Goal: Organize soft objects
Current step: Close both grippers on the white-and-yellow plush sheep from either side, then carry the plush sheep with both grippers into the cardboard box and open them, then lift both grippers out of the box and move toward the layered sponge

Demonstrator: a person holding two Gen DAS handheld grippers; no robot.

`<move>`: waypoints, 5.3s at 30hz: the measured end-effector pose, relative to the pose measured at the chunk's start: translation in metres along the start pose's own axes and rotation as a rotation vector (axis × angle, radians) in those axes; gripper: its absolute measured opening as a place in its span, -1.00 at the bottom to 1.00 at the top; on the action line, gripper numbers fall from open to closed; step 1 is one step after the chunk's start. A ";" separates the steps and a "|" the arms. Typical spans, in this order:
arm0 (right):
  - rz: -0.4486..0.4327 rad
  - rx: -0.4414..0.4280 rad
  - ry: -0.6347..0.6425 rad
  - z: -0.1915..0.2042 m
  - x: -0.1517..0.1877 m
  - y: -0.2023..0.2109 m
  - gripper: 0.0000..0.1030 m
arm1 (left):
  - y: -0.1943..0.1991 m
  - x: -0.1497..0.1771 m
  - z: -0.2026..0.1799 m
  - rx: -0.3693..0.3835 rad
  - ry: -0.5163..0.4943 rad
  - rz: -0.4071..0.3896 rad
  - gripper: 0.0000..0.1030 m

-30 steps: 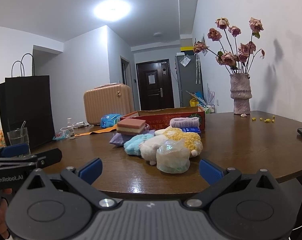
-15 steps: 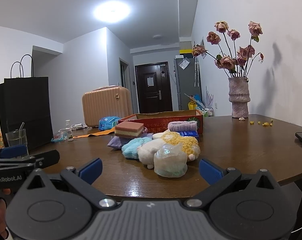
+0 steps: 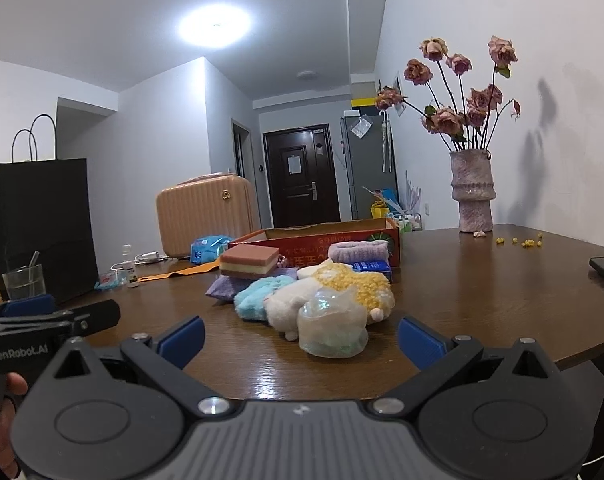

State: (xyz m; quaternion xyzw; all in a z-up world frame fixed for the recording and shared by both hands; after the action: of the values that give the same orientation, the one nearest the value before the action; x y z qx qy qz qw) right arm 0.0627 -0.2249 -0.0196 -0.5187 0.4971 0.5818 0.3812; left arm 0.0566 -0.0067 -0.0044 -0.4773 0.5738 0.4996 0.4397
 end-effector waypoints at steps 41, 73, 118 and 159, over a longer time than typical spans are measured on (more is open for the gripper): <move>0.313 -0.376 -0.041 -0.122 -0.052 -0.203 -0.11 | -0.204 -0.011 -0.056 0.176 0.362 0.470 0.24; 0.309 -0.203 -0.126 -0.163 -0.177 -0.415 -0.14 | -0.463 -0.172 -0.089 0.408 0.114 0.319 0.03; 0.100 -0.045 0.141 -0.111 -0.242 -0.148 0.66 | -0.173 -0.212 -0.004 0.149 0.024 0.100 0.91; 0.347 -0.155 0.099 -0.038 -0.031 -0.150 -0.46 | -0.133 -0.027 -0.002 0.090 0.078 0.305 0.99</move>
State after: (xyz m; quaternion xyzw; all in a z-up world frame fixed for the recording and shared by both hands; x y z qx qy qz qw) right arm 0.2208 -0.2274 -0.0150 -0.4808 0.5509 0.6493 0.2091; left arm 0.1919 -0.0122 0.0021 -0.3838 0.6780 0.5154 0.3570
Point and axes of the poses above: each gripper's, at about its wrist camera, not at the fingertips, and y roughly against the way its jaws point, z to its left, x to its underside, the point moved 3 cm from there along -y, roughly the way its jaws point, and after that the axes turned 7 degrees about y, right-handed, at the moved point
